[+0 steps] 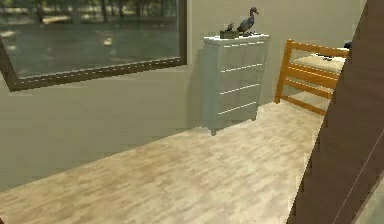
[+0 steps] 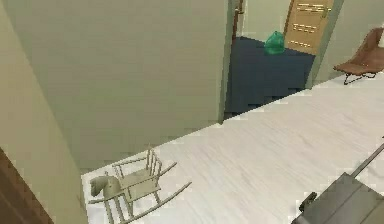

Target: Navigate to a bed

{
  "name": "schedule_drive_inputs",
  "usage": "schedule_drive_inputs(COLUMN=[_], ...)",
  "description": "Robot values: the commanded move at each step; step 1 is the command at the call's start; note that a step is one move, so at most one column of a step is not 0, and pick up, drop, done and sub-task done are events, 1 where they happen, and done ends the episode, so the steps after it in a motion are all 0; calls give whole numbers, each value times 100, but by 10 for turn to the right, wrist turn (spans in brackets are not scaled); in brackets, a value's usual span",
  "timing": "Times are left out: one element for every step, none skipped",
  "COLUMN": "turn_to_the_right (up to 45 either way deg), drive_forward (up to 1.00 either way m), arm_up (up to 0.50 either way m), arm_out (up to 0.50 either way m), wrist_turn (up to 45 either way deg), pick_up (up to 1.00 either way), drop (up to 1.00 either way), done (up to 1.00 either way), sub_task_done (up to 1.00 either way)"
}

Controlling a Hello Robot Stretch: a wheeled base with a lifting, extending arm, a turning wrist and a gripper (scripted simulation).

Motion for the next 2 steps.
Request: schedule_drive_inputs(turn_to_the_right=[0,450], drive_forward=[60,0], arm_up=[0,0], arm_out=[0,0], wrist_turn=[0,0], pick_up=[0,0], drop=[0,0], done=[0,0], sub_task_done=[0,0])
